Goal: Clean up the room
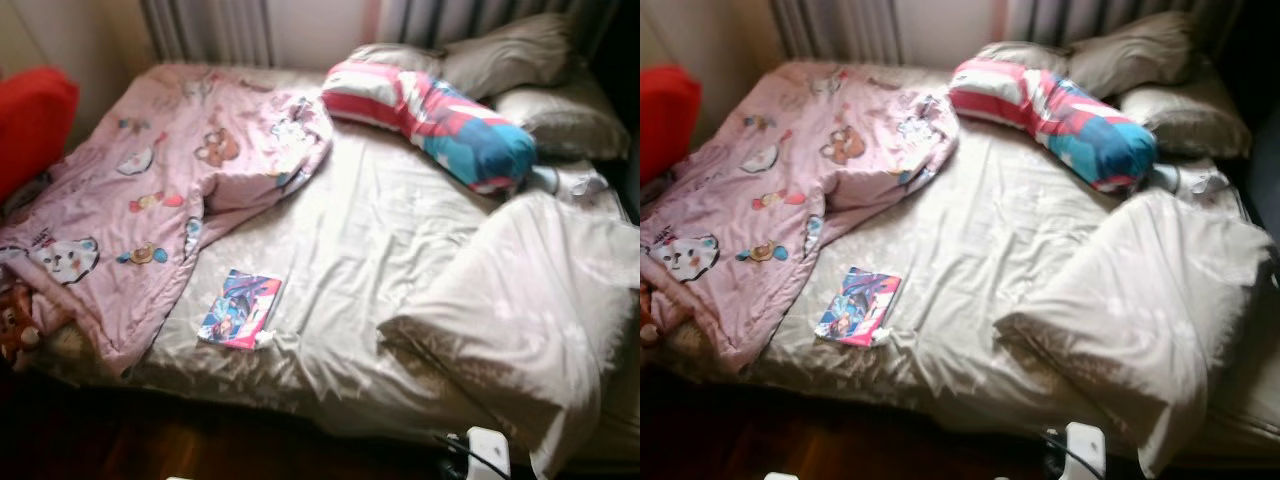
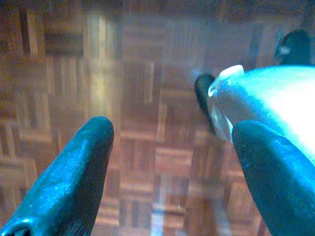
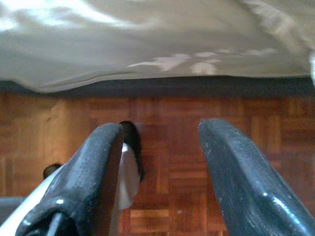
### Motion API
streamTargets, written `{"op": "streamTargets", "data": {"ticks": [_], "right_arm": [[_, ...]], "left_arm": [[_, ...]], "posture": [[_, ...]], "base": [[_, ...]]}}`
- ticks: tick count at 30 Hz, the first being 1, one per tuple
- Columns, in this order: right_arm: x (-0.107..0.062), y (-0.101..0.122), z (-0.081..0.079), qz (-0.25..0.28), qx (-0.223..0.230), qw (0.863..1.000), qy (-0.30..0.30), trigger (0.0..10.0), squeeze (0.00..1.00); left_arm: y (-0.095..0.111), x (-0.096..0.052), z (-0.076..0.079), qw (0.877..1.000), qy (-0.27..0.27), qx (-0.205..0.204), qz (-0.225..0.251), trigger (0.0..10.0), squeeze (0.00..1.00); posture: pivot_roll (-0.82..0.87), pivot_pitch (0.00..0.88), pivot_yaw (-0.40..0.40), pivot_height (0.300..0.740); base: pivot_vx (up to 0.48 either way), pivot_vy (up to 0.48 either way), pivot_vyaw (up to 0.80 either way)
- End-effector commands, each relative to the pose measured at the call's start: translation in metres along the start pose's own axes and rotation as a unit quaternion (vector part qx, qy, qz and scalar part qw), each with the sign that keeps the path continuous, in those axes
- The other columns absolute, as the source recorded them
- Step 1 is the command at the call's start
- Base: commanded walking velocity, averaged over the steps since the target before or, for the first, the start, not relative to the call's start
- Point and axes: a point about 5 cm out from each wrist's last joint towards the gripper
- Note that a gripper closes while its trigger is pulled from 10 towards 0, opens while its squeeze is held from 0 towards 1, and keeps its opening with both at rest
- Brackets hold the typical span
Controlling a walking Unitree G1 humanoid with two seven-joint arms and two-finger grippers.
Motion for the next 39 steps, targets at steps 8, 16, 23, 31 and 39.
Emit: {"op": "streamTargets", "data": {"ticks": [8,16,23,31,39], "right_arm": [[-0.001,-0.008,-0.005,-0.003,0.005,1.0,0.014,10.0,0.0],[-0.002,-0.006,0.0,0.002,-0.001,1.0,0.007,10.0,0.0],[-0.002,-0.007,-0.007,0.006,-0.006,1.0,0.016,10.0,0.0],[-0.002,-0.01,-0.007,0.004,-0.008,1.0,0.017,10.0,0.0],[-0.002,-0.007,-0.003,0.009,-0.001,1.0,0.011,10.0,0.0]], "left_arm": [[-0.014,-0.004,0.001,1.0,-0.005,0.005,-0.016,10.0,0.0],[-0.015,-0.004,0.005,1.0,-0.007,-0.001,-0.015,10.0,0.0],[-0.018,-0.005,0.006,1.0,-0.007,-0.001,-0.017,10.0,0.0],[-0.019,-0.005,0.006,1.0,-0.007,0.0,-0.016,10.0,0.0],[-0.018,-0.005,0.007,1.0,-0.006,-0.002,-0.014,10.0,0.0]], "posture": [[-0.09,0.106,0.043,0.74],[-0.09,0.124,0.03,0.74],[-0.09,0.141,0.024,0.74],[-0.1,0.149,0.028,0.74],[-0.1,0.167,0.023,0.74]], "base": [[0.0,0.0,-0.73],[0.0,0.0,-0.73],[0.0,0.0,0.0],[0.0,-0.25,0.0],[0.0,-0.251,0.0]]}}
Point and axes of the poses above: a point about 5 cm out from each wrist's last joint towards the gripper, its own x axis pointing out of the wrist towards the gripper, its own y axis along the axis of the wrist's last joint, z = x × y, and after that the axes turned 11 degrees about x, right-handed
